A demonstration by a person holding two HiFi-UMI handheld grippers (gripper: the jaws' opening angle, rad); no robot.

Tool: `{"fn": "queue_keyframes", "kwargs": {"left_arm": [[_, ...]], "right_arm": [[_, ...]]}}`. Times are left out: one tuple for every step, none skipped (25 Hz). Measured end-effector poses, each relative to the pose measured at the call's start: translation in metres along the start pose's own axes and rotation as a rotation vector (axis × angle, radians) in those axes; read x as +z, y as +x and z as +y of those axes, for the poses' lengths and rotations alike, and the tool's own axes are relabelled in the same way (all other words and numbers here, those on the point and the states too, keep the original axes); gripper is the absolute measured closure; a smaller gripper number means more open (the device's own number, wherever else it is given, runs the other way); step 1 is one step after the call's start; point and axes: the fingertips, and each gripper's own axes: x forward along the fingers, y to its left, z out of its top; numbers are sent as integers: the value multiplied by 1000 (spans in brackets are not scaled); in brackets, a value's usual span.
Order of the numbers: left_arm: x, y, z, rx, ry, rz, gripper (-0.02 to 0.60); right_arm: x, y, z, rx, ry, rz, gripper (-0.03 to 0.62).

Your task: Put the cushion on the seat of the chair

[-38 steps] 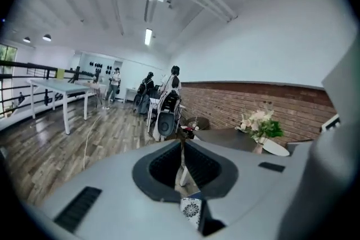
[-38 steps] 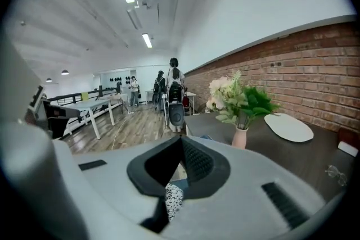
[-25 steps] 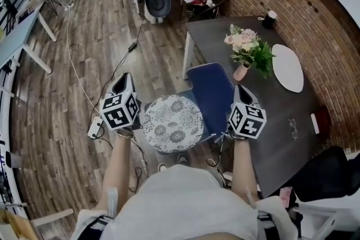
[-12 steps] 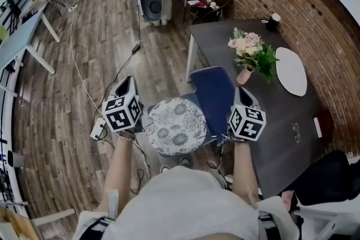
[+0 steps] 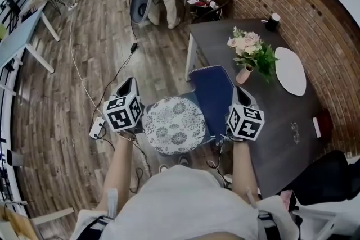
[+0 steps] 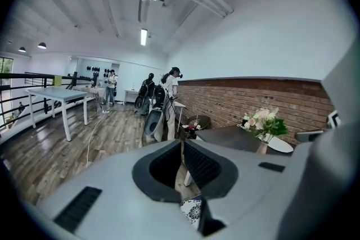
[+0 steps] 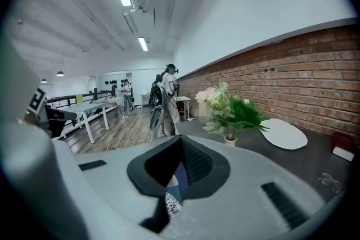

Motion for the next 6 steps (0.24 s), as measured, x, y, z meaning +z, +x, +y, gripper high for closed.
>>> {"fn": "queue_keyframes", "kwargs": {"left_arm": [[-2, 0, 0, 0, -1, 3, 563], [-3, -1, 0, 1, -3, 5, 563], [-4, -2, 1, 1, -5, 7, 563], [-6, -3, 1, 1, -6, 9, 563], [-6, -3, 2, 0, -8, 10, 564], [-7, -4, 2, 0, -9, 11, 563]], "right_arm": [[0, 0, 1, 1, 0, 0, 592], [0, -1, 1, 3, -1, 1, 592], [-1, -2, 2, 3, 0, 1, 592], [-1, -2, 3, 4, 0, 1, 592], [-1, -3, 3, 4, -1, 0, 592], [-1, -4, 4, 3, -1, 0, 592]]}}
